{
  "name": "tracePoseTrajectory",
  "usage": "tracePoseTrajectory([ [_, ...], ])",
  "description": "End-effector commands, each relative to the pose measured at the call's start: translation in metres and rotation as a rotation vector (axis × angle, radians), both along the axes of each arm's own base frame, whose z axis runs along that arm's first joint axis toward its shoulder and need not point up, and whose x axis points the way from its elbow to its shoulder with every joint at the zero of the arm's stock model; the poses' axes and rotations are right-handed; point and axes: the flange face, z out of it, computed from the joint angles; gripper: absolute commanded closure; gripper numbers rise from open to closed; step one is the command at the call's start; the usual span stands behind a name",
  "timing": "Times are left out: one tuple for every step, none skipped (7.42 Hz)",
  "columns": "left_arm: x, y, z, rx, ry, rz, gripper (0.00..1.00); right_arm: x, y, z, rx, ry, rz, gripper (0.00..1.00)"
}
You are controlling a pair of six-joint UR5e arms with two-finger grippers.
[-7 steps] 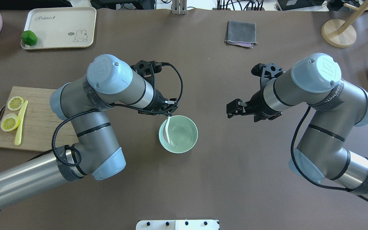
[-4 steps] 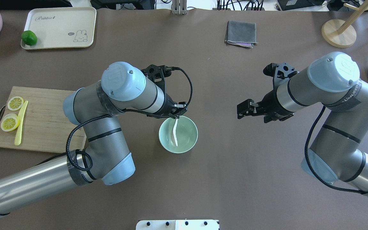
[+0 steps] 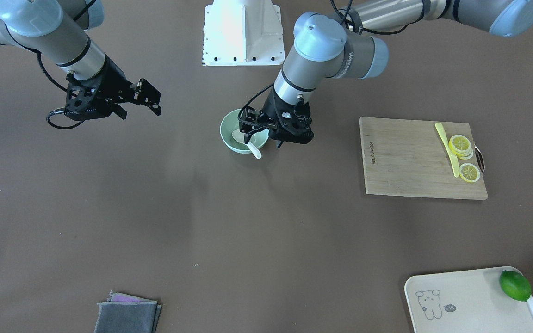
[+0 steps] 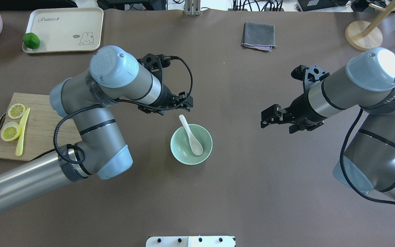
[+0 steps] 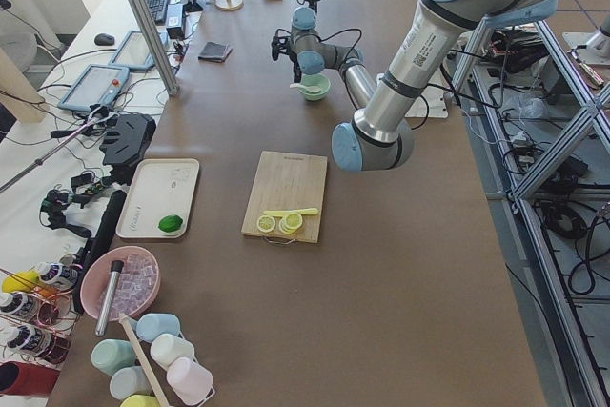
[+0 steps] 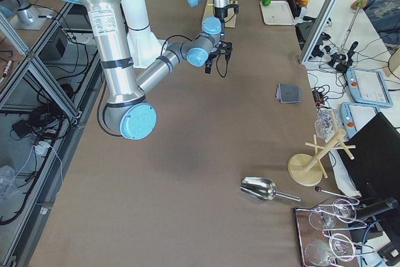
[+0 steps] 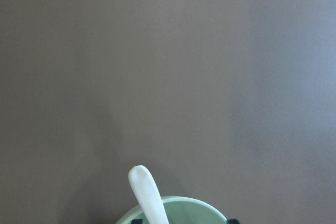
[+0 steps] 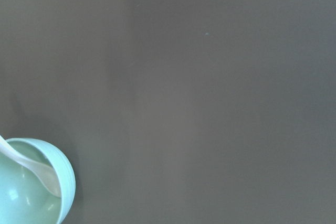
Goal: Place spoon in bowl
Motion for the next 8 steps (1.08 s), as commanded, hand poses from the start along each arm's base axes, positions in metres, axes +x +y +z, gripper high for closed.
tracePoseTrajectory([
  [-0.128, -0.025, 0.097, 0.141, -0.074, 0.078, 0.02, 0.049, -0.016, 0.038, 0.059, 0.052, 0.019, 0.0],
  [-0.174, -0.025, 0.155, 0.176, -0.142, 0.115, 0.02, 0.082, -0.021, 0.075, 0.135, 0.107, -0.017, 0.0],
  [-0.213, -0.026, 0.198, 0.217, -0.197, 0.149, 0.02, 0.123, -0.027, 0.11, 0.164, 0.153, -0.018, 0.0],
  [-0.275, -0.034, 0.24, 0.247, -0.233, 0.19, 0.02, 0.169, -0.03, 0.145, 0.192, 0.2, -0.022, 0.0],
  [-0.348, -0.031, 0.3, 0.282, -0.313, 0.244, 0.02, 0.214, -0.037, 0.183, 0.207, 0.212, -0.048, 0.0],
  [-0.418, -0.024, 0.347, 0.333, -0.374, 0.28, 0.02, 0.262, -0.038, 0.22, 0.19, 0.185, -0.051, 0.0],
  [-0.475, -0.014, 0.372, 0.321, -0.405, 0.262, 0.02, 0.304, -0.031, 0.258, 0.228, 0.205, -0.068, 0.0],
  [-0.507, 0.001, 0.393, 0.267, -0.414, 0.231, 0.02, 0.342, -0.03, 0.295, 0.27, 0.232, -0.089, 0.0],
])
